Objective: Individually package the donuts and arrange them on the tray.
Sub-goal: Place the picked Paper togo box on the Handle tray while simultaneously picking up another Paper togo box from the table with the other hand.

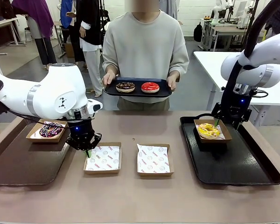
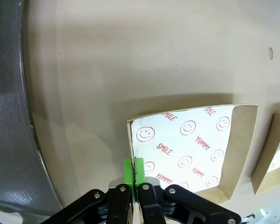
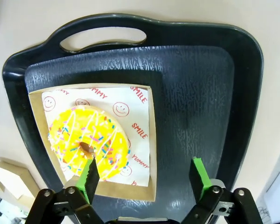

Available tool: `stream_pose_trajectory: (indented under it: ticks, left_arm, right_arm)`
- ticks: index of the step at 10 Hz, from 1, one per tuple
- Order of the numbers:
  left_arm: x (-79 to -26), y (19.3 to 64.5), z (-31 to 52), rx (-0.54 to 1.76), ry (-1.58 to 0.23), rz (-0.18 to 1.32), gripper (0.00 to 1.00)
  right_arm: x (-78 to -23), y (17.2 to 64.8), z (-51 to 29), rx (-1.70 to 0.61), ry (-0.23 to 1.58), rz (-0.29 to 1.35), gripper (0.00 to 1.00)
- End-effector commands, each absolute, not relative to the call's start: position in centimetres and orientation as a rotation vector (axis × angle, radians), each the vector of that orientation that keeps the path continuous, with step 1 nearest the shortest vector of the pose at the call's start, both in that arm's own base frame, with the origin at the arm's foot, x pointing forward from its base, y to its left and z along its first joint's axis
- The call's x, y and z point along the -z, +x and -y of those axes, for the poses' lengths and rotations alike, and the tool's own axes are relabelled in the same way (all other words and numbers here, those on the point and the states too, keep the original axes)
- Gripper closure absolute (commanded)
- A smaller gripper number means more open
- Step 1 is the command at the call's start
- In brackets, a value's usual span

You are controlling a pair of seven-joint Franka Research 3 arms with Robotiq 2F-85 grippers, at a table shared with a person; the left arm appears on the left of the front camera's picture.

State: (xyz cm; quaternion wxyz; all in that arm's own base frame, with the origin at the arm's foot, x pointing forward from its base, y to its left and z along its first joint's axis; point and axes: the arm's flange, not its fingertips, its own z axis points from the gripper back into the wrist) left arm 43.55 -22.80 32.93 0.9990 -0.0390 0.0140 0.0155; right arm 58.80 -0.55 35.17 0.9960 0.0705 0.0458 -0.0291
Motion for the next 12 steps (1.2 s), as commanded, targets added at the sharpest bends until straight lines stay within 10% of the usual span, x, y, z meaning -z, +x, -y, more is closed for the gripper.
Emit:
stream_pose_trajectory:
  ticks: [1,12]
  left_arm:
    - [-35.0,43.4,22.7,0.016,-0.122,-0.053,1.0]
    - [-48.8,54.3,26.5,0.016,-0.059,-0.017,1.0]
  right_arm:
    - [-37.8,56.9,1.1,0.072,0.219,-0.128,0.0]
    - [-44.2,36.1,23.2,0.337,1.089,0.168,0.0]
